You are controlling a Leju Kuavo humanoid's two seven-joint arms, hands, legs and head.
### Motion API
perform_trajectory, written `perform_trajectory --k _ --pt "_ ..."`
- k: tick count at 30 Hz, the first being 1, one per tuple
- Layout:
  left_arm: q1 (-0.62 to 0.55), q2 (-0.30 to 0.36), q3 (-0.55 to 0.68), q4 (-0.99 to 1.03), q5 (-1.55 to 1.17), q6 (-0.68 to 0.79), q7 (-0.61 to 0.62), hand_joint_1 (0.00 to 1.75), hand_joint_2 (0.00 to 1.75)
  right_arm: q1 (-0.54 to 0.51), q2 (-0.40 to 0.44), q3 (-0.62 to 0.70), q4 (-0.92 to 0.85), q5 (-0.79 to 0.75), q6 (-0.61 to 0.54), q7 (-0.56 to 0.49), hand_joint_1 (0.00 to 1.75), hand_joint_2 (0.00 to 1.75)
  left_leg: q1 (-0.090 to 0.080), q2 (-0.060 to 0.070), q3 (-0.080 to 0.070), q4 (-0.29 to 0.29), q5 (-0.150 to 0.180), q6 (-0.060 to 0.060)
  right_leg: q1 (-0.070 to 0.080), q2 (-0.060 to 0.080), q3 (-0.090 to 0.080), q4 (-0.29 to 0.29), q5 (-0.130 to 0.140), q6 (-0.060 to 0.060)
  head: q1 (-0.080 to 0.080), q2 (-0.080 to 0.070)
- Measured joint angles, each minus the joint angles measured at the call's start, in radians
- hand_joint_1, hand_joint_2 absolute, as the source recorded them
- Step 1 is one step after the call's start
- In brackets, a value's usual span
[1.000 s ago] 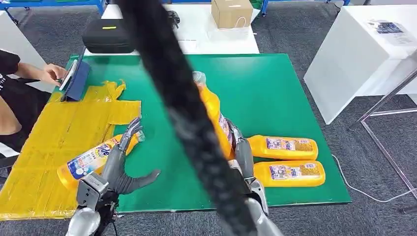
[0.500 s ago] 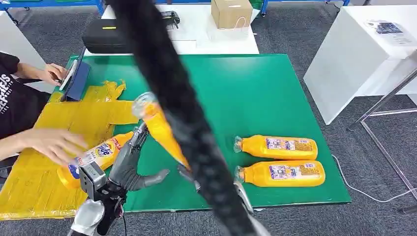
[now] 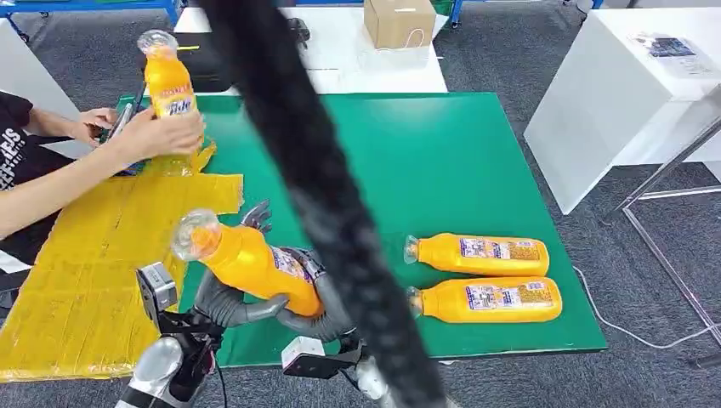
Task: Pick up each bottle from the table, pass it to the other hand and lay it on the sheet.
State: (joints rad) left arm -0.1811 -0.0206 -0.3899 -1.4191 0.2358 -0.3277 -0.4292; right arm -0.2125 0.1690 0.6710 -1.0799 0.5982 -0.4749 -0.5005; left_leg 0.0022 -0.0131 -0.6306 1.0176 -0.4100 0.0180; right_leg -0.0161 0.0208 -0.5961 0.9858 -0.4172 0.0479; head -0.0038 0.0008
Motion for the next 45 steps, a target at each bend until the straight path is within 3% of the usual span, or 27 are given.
perform_trajectory --k 1,2,3,18,19,20,27,28,38,45 --pt "0.000 0.000 0.000 0.003 0.004 -0.002 0.000 0.00 1.75 -0.004 -0.001 0.005 0.006 0.002 -0.002 0.003 1.75 1.75 0.000 0.000 0.000 0.000 0.000 0.000 0.000 0.000 0.000 0.000 0.000 0.000 0.000 0.000" --pt "0.001 0.000 0.000 0.003 0.008 -0.002 0.000 1.55 1.75 -0.007 -0.001 0.009 0.010 0.003 -0.003 0.005 1.75 1.75 0.000 0.000 0.000 0.000 0.000 0.000 0.000 0.000 0.000 0.000 0.000 0.000 0.000 0.000" --pt "0.001 0.000 0.000 0.004 0.011 -0.003 -0.001 1.75 1.75 -0.010 -0.001 0.013 0.015 0.003 -0.003 0.006 1.75 1.75 0.000 0.001 0.000 0.000 0.000 0.000 0.000 0.000 0.000 0.000 0.000 0.000 0.000 0.000" --pt "0.004 -0.001 0.006 0.006 0.001 0.033 -0.024 1.75 1.75 -0.026 -0.001 0.032 0.045 -0.019 0.000 0.013 1.75 1.75 0.000 0.001 0.000 0.000 0.000 0.000 0.000 0.000 -0.001 0.000 0.000 0.000 0.000 0.000" --pt "0.004 -0.002 0.006 0.006 0.000 0.034 -0.026 1.75 1.75 -0.026 -0.001 0.032 0.045 -0.021 0.000 0.013 1.41 1.75 0.000 0.001 0.000 0.000 0.000 0.000 0.000 0.000 0.000 0.000 0.000 0.000 0.000 0.000" --pt "0.004 -0.003 0.006 0.006 -0.002 0.040 -0.030 1.75 1.75 -0.026 0.000 0.032 0.046 -0.024 0.000 0.013 0.65 1.75 0.000 0.001 0.000 0.000 0.000 0.000 0.000 0.000 0.000 0.000 0.000 0.000 0.000 0.000" --pt "0.005 -0.009 0.002 -0.009 -0.059 0.088 -0.065 1.75 1.75 -0.023 0.000 0.030 0.046 -0.043 -0.004 0.010 0.65 1.75 0.000 0.002 0.000 0.000 0.000 0.000 0.000 0.000 0.000 0.000 0.000 0.000 0.000 0.000" --pt "0.005 -0.009 0.000 -0.009 -0.061 0.089 -0.065 1.75 1.75 -0.023 0.000 0.030 0.046 -0.044 -0.004 0.010 0.00 1.75 0.000 0.002 0.000 0.000 0.000 0.000 0.000 0.000 -0.001 0.000 0.000 0.000 0.000 0.000" --pt "-0.001 -0.014 0.008 -0.061 -0.083 0.147 -0.084 1.75 1.75 0.039 -0.008 0.020 -0.013 -0.078 -0.021 0.010 0.00 1.75 0.000 0.001 0.000 0.000 0.000 0.000 0.000 0.000 0.000 0.000 0.000 0.000 0.000 0.000" --pt "-0.016 0.005 0.065 -0.094 -0.366 0.365 -0.111 1.75 1.75 0.112 -0.028 -0.084 -0.181 -0.122 -0.019 0.043 0.00 1.75 0.000 0.000 0.000 0.000 0.000 0.000 0.000 0.000 0.000 0.000 0.000 0.000 0.000 0.000"
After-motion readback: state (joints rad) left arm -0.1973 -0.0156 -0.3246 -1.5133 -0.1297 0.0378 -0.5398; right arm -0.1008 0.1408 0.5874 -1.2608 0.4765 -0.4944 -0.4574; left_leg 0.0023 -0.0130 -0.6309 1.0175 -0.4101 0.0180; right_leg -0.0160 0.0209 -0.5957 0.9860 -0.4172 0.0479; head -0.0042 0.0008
